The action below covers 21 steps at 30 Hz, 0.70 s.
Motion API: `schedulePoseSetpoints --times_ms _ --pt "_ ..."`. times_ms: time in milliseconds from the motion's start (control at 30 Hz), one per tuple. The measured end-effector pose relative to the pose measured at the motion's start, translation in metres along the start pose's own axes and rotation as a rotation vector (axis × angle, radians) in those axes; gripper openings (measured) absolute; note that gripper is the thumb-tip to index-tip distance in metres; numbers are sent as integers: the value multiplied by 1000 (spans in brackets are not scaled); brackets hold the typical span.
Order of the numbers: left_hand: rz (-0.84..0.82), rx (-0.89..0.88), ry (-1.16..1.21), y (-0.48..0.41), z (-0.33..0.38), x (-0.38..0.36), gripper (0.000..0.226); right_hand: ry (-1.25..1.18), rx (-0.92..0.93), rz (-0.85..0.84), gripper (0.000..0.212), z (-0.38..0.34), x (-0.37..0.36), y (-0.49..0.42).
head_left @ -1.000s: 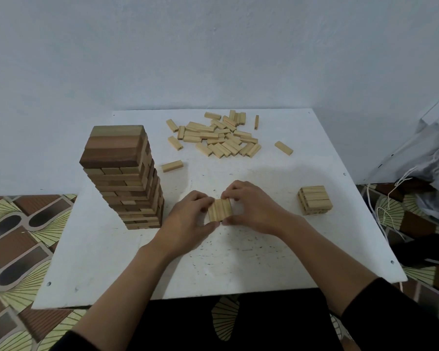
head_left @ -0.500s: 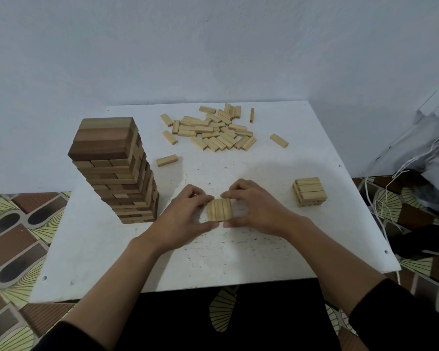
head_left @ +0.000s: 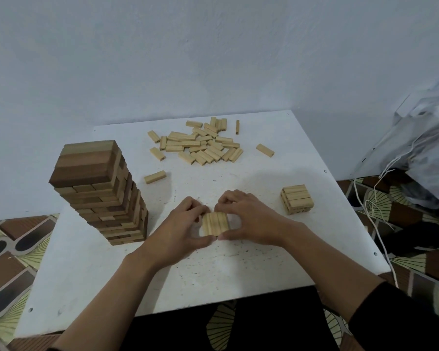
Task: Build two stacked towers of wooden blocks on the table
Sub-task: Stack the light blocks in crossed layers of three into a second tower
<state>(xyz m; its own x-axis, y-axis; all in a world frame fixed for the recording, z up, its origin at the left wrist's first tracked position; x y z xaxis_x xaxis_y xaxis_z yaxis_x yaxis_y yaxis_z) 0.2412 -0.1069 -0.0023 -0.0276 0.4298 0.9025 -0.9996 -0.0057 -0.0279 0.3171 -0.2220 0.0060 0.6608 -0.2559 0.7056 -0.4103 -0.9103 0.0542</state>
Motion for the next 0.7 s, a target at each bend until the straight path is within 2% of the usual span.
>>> schedulePoseSetpoints --times_ms 267,367,467,567,700 --pt "150 -172 -121 -41 66 29 53 -5 -1 188 51 8 75 44" --pt "153 -193 -185 -67 95 25 56 2 -31 212 49 25 103 64" --pt "162 -194 -172 -89 118 14 55 -4 -79 220 51 45 126 82" --pt "159 -172 -159 -107 137 -1 67 -14 -121 206 54 68 140 95" --pt "169 -117 -150 -120 144 -17 57 9 -170 155 54 93 146 99"
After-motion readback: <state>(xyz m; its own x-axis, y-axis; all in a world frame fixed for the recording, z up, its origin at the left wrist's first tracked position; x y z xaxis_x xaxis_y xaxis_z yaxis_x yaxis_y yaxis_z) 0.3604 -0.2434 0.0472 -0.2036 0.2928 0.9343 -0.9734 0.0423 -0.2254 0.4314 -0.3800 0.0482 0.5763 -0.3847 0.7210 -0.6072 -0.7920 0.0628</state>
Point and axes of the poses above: each hand's wrist, its own y-axis away from the middle knuckle, its own x-axis out of the back of the hand, z = x × y, the point moved 8 cm from there along -y, towards the middle knuckle, and after that the axes turned 13 degrees about -y, right-handed, at the moved point
